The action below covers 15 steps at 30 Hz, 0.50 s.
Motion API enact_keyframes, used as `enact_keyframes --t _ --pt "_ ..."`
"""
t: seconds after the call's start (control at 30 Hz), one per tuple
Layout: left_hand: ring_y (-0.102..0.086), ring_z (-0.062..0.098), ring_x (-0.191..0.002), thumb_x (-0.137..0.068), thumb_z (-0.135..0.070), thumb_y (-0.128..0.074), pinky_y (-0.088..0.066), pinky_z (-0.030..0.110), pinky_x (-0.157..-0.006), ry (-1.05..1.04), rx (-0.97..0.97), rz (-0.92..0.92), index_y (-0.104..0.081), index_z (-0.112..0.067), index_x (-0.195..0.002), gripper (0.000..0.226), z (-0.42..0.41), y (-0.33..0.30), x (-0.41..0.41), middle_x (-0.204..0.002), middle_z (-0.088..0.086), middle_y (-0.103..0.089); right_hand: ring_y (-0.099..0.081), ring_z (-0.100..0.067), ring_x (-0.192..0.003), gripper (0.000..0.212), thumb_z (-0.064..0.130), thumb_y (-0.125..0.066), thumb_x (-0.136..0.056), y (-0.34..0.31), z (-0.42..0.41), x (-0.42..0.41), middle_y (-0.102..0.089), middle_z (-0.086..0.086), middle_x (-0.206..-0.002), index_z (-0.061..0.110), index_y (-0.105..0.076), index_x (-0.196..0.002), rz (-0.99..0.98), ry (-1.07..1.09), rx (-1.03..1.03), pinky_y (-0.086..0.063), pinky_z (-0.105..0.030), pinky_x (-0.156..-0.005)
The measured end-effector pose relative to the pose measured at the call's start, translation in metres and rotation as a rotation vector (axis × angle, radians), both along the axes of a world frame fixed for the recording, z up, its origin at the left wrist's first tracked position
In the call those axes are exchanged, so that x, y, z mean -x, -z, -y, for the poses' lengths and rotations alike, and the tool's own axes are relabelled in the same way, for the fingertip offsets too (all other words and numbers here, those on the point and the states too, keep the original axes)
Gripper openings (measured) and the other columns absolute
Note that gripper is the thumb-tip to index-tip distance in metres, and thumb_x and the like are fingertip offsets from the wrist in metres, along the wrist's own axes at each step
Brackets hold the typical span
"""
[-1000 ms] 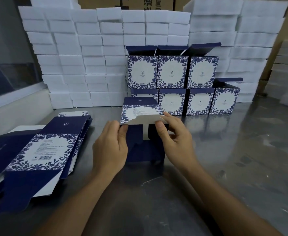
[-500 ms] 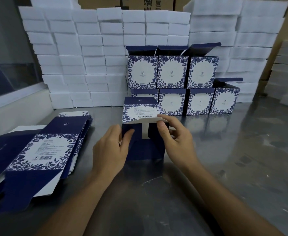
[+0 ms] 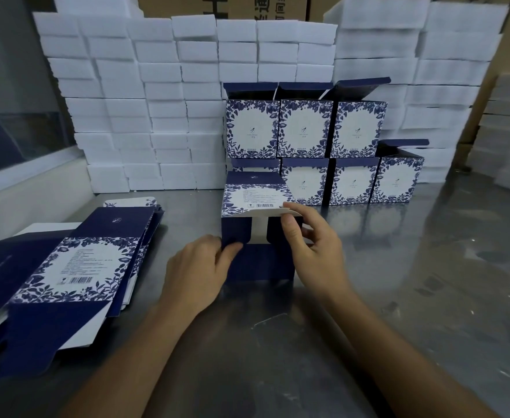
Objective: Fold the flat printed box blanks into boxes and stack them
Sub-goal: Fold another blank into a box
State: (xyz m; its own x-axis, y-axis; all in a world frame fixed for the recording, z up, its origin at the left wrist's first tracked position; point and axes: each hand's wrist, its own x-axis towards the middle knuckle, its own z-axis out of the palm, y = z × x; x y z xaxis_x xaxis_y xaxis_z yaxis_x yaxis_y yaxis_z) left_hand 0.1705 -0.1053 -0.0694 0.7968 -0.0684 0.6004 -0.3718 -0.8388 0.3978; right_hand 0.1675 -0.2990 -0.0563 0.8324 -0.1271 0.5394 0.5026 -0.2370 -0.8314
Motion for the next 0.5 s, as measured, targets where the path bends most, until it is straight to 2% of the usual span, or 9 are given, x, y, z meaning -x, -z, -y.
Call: enact_keyframes --t 0.07,0.23,0.37,0.5 --pt "-0.046 0.018 -0.056 -0.097 -0.046 -0.051 -0.024 0.030 -0.050 -0.001 -0.072 -0.065 -0.045 -0.012 -0.062 0.049 0.0002 0.0055 -0.0036 -0.061 -0.004 -0.045 -0.063 -0.005 -0.108 0.025 0.055 -0.054 -0.090 -0.0005 0.0015 -0.0004 -0.067 0.015 -0.117 0.048 -0.064 -0.112 0.005 0.018 -0.001 -0.053 -0.031 -0.091" --pt "-0.054 0.022 -0.071 -0.100 -0.038 -0.050 -0.035 0.031 -0.061 0.028 -0.094 -0.080 -0.060 -0.002 -0.074 0.046 0.0010 0.0079 -0.0080 -0.079 0.003 -0.053 -0.062 -0.005 -0.109 0.020 0.054 -0.054 -0.090 -0.0006 0.0024 -0.0008 -0.067 0.015 -0.119 0.052 -0.062 -0.109 0.003 0.031 0.010 -0.053 -0.032 -0.094" --pt "-0.050 0.018 -0.065 -0.095 -0.033 -0.060 -0.033 0.030 -0.060 0.073 -0.094 -0.117 -0.045 -0.015 -0.061 0.042 -0.0031 0.0056 -0.0041 -0.072 -0.003 -0.047 -0.062 -0.010 -0.110 0.019 0.052 -0.055 -0.093 0.0003 0.0033 -0.0024 -0.067 0.012 -0.119 0.050 -0.063 -0.110 0.003 0.038 -0.002 -0.054 -0.038 -0.095" --pt "-0.052 0.015 -0.066 -0.084 -0.016 -0.066 -0.046 0.036 -0.066 0.105 -0.045 -0.202 -0.049 -0.010 -0.064 0.027 -0.0052 0.0028 -0.0036 -0.075 -0.002 -0.050 -0.062 -0.008 -0.110 0.035 0.062 -0.048 -0.095 0.0008 0.0037 -0.0023 -0.067 0.008 -0.118 0.041 -0.066 -0.116 -0.010 0.041 -0.025 -0.054 -0.041 -0.094"
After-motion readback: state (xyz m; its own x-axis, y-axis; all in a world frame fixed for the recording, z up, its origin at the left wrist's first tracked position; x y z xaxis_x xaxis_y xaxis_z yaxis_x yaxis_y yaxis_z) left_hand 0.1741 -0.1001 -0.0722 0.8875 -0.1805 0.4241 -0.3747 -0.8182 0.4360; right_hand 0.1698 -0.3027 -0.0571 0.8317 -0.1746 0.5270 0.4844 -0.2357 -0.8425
